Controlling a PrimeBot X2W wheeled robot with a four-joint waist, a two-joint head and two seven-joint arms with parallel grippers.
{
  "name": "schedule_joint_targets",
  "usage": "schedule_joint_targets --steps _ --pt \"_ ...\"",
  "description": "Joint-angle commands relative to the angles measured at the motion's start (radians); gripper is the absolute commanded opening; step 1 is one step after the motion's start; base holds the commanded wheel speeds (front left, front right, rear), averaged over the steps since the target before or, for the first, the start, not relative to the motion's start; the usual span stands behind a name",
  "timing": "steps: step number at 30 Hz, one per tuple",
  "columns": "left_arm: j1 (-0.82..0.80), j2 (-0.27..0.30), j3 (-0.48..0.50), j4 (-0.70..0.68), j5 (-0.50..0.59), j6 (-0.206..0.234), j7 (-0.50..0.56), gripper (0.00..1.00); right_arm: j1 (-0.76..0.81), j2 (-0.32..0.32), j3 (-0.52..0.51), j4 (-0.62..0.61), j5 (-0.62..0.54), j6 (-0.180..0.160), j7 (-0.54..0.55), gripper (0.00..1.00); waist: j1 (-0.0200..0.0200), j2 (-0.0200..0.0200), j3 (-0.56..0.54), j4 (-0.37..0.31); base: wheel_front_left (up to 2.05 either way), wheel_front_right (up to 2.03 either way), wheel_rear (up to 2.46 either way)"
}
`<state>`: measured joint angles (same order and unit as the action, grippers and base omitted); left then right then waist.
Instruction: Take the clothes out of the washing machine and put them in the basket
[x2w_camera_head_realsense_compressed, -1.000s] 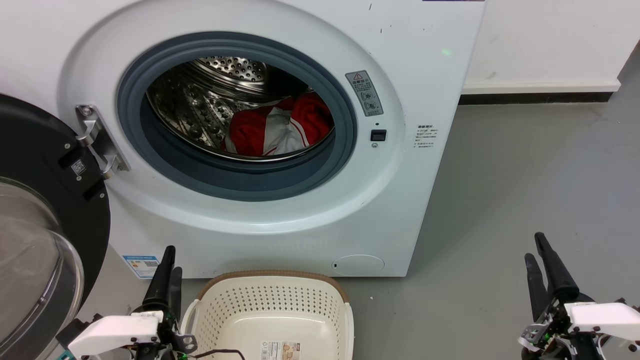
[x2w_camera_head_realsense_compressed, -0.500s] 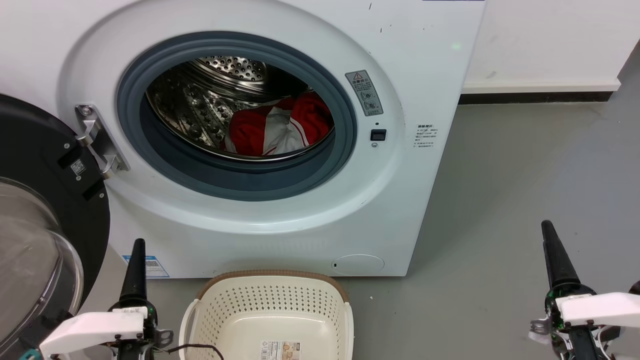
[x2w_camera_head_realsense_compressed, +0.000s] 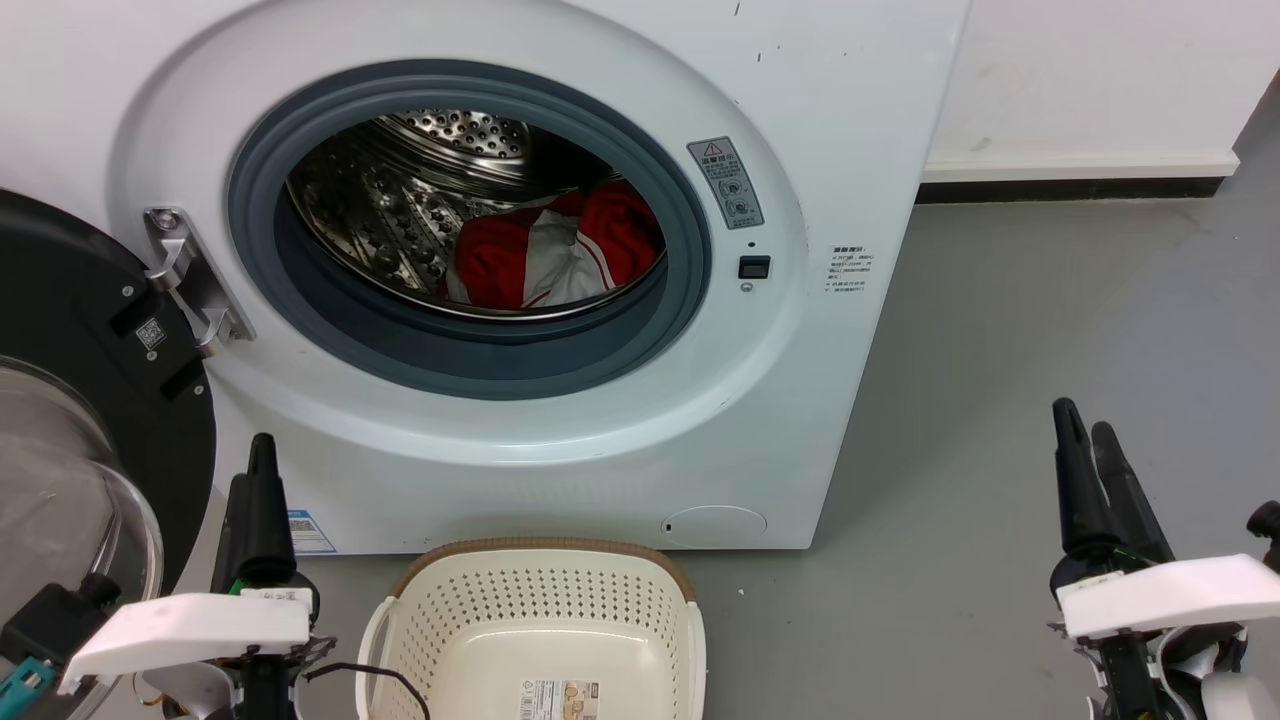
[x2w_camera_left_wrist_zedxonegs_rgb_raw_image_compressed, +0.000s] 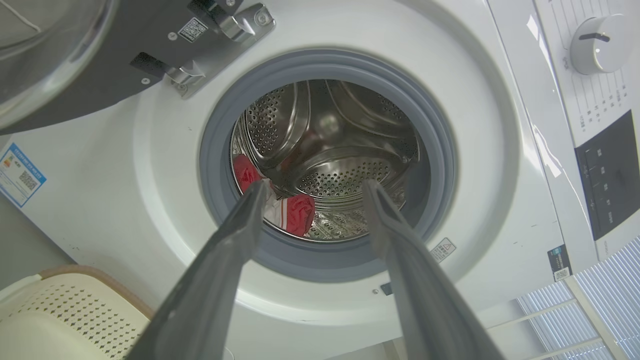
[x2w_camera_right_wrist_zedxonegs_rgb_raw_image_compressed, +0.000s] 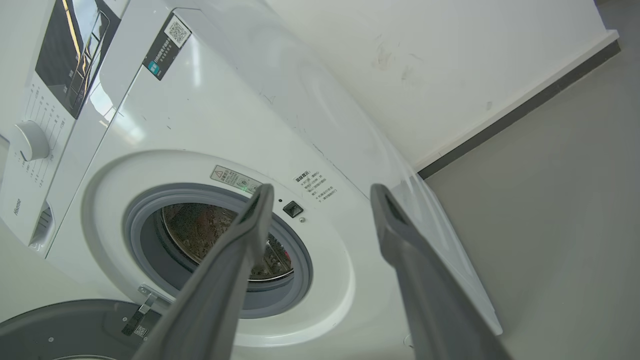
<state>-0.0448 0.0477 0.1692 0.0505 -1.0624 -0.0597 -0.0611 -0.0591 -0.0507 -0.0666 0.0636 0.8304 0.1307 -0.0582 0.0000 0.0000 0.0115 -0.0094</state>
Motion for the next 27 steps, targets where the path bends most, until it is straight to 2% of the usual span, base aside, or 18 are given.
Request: schedule_joint_targets --steps 1,11,12,22,27 --pt "-0.002 0.002 -0.009 -0.04 0.052 0.01 -0.01 1.0 -0.005 -0.001 0.013 -0.031 -0.059 0.0 -0.012 1.0 0.0 0.0 0.001 0.0 0.0 0.0 0.0" --pt "0.006 0.002 -0.082 -0.158 0.285 0.071 -0.043 1.0 0.005 0.0 0.05 -0.072 -0.267 0.0 -0.044 1.0 0.0 0.0 0.005 -0.003 0.0 0.0 0.0" --pt "0.01 0.002 -0.104 -0.177 0.347 0.087 -0.052 1.0 0.008 0.0 0.057 -0.078 -0.321 0.0 -0.053 1.0 0.0 0.0 0.005 -0.003 0.0 0.0 0.0" --pt "0.031 0.002 -0.149 -0.184 0.505 0.131 -0.08 1.0 0.014 0.0 0.056 -0.103 -0.465 0.0 -0.082 1.0 0.0 0.0 0.006 -0.007 0.0 0.0 0.0" --pt "0.038 0.003 -0.163 -0.175 0.571 0.132 -0.094 1.0 0.026 0.0 0.054 -0.104 -0.531 0.0 -0.096 1.0 0.0 0.0 0.005 -0.009 0.0 0.0 0.0"
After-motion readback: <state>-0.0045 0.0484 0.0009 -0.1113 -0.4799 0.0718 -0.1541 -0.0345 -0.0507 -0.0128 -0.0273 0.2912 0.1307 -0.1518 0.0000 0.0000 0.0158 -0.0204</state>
